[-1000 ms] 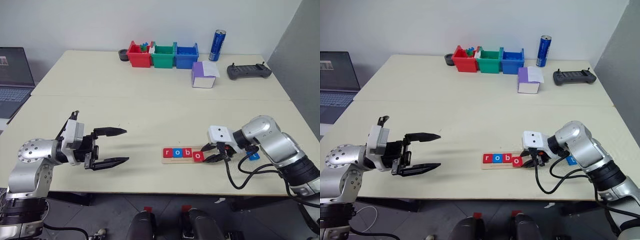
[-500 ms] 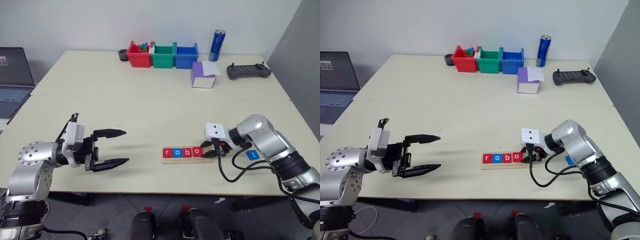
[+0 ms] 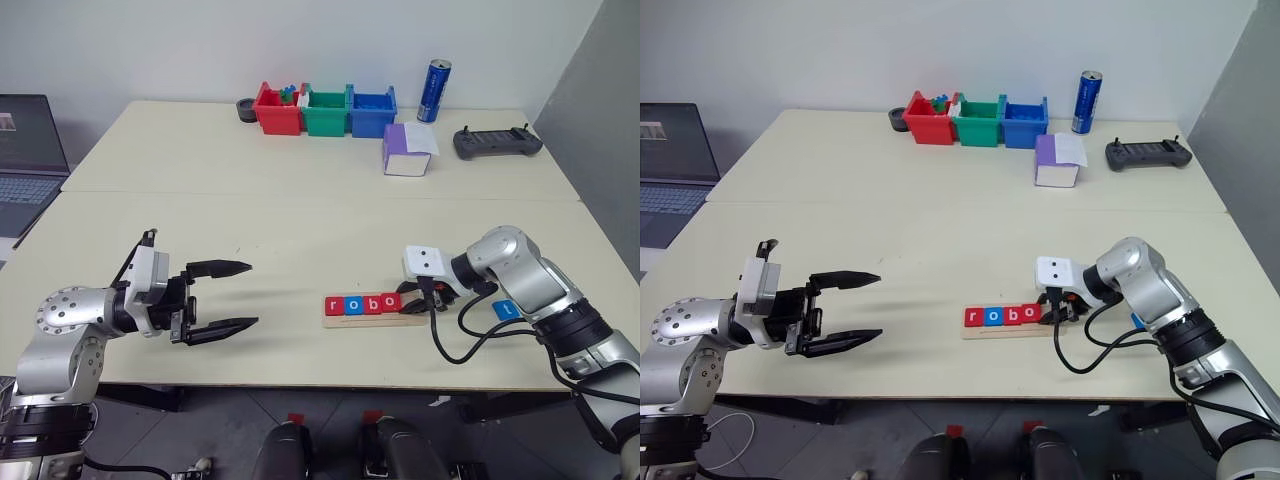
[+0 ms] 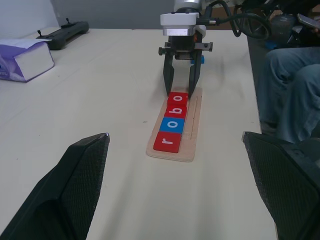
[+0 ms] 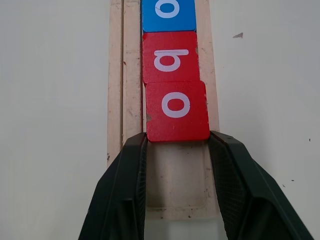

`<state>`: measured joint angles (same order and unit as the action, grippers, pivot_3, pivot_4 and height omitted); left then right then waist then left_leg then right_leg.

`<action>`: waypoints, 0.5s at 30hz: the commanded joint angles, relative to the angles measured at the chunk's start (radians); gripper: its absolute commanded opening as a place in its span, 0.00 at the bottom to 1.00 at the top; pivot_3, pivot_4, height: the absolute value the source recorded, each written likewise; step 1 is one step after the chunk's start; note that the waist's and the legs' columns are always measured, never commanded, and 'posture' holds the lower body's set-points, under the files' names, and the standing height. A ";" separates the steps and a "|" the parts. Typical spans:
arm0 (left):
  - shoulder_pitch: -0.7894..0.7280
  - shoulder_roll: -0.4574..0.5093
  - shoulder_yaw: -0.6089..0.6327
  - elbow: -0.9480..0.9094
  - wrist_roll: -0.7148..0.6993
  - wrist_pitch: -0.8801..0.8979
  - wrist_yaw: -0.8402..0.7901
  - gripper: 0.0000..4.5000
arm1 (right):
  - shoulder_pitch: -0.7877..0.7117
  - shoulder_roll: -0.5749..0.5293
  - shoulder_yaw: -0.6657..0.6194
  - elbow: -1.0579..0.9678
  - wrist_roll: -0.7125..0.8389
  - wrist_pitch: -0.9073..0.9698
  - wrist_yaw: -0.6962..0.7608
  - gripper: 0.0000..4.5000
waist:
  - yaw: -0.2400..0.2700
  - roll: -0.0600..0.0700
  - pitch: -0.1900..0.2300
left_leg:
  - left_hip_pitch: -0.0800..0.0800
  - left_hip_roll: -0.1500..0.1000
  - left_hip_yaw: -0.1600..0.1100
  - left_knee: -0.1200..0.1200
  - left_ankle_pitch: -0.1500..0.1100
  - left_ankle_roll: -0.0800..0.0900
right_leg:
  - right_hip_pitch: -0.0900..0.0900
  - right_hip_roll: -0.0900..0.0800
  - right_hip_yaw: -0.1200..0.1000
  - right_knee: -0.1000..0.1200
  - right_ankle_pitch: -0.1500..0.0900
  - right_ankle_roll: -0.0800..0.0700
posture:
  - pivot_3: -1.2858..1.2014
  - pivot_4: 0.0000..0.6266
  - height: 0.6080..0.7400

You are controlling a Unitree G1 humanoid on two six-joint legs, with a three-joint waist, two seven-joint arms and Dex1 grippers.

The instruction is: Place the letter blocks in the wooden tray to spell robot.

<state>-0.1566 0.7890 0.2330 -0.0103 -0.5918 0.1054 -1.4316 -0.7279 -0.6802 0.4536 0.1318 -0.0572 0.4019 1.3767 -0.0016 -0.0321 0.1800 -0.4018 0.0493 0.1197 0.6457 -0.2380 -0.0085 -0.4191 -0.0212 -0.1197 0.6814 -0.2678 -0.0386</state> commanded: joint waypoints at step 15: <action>-0.010 0.017 0.030 -0.020 -0.016 -0.015 -0.005 1.00 | -0.010 -0.010 -0.005 -0.042 0.001 -0.012 0.028 0.32 | 0.000 0.000 0.000 | 0.000 0.000 0.000 0.000 0.000 0.000 | 0.000 0.000 0.000 0.000 0.000 0.000 | 0.52 0.24 1.00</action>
<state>-0.1578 0.7904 0.2341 -0.0099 -0.5919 0.1017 -1.4332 -0.7276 -0.6830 0.4538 0.1136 -0.0583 0.4020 1.3965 -0.0016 -0.0321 0.1800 -0.4018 0.0492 0.1197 0.6457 -0.2380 -0.0085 -0.4191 -0.0212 -0.1197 0.6814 -0.2678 -0.0386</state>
